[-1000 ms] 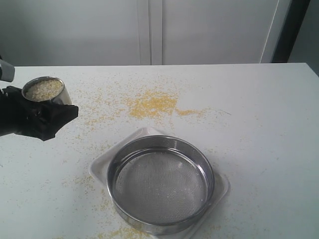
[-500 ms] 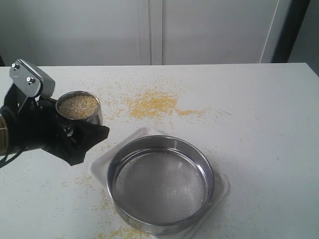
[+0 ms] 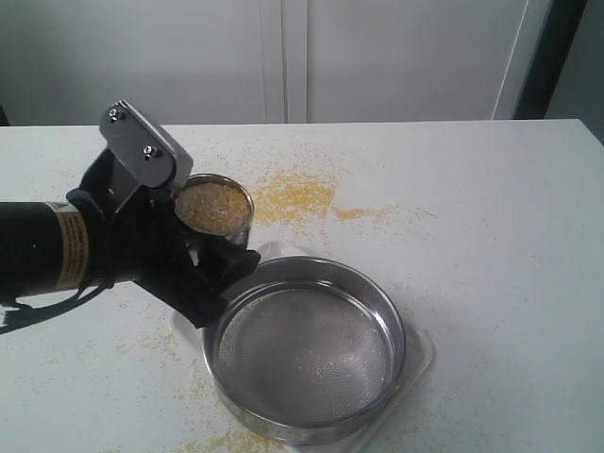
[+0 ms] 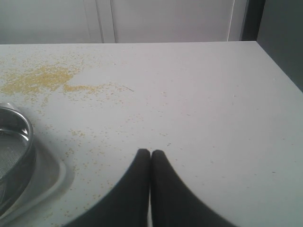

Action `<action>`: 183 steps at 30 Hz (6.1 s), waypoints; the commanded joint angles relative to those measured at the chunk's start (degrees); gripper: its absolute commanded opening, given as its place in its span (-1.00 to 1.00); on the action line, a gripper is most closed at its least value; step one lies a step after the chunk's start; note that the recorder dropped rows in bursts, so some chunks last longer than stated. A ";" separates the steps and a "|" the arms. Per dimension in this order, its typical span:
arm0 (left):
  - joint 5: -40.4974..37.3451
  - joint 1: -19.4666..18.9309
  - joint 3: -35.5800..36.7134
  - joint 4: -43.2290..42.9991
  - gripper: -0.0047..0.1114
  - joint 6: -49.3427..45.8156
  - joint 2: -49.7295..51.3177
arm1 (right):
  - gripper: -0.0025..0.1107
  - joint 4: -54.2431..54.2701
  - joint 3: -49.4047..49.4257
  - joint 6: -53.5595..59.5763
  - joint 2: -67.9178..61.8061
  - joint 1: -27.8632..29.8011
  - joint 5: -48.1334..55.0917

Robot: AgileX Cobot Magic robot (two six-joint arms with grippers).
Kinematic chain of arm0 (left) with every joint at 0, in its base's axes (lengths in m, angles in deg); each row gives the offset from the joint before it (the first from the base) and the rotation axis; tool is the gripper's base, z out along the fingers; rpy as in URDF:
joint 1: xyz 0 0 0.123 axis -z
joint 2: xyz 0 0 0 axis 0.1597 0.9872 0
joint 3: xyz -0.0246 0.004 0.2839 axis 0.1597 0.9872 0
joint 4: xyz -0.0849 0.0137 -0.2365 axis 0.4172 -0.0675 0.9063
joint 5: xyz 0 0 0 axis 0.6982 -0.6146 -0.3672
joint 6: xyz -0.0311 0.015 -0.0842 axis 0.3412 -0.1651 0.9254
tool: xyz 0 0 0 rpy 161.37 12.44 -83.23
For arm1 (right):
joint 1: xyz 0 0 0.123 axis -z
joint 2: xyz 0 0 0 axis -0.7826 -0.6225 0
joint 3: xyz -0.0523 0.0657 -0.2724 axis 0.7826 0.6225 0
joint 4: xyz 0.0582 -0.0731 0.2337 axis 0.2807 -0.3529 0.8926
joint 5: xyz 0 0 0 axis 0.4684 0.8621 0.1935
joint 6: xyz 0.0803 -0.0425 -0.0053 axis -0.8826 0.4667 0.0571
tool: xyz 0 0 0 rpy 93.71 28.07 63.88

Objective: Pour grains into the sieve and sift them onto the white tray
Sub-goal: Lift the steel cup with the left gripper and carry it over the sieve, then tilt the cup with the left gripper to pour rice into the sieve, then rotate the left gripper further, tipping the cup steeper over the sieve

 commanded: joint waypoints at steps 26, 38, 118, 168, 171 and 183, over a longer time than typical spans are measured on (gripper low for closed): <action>-14.76 10.28 -11.30 -4.79 -0.92 0.06 9.93 | -0.96 0.00 0.33 -0.10 0.34 -0.34 -0.86; -14.67 10.40 -11.94 -13.45 -0.92 -0.08 12.55 | -0.96 0.00 0.33 -0.10 0.34 -0.34 -0.86; -21.99 10.29 -12.03 -37.50 -0.92 -5.08 18.51 | -0.96 0.00 0.33 -0.10 0.34 -0.34 -0.86; -31.06 14.21 -14.48 -37.50 -0.92 -14.23 23.46 | -0.96 0.00 0.33 -0.10 0.34 -0.34 -0.86; -30.89 14.21 -14.48 -37.50 -0.92 -14.23 23.46 | -0.96 0.00 0.33 -0.10 0.34 -0.34 -0.86; -31.02 14.21 -14.50 -37.50 -0.92 -15.35 23.76 | -0.96 0.00 0.33 -0.10 0.34 -0.34 -0.86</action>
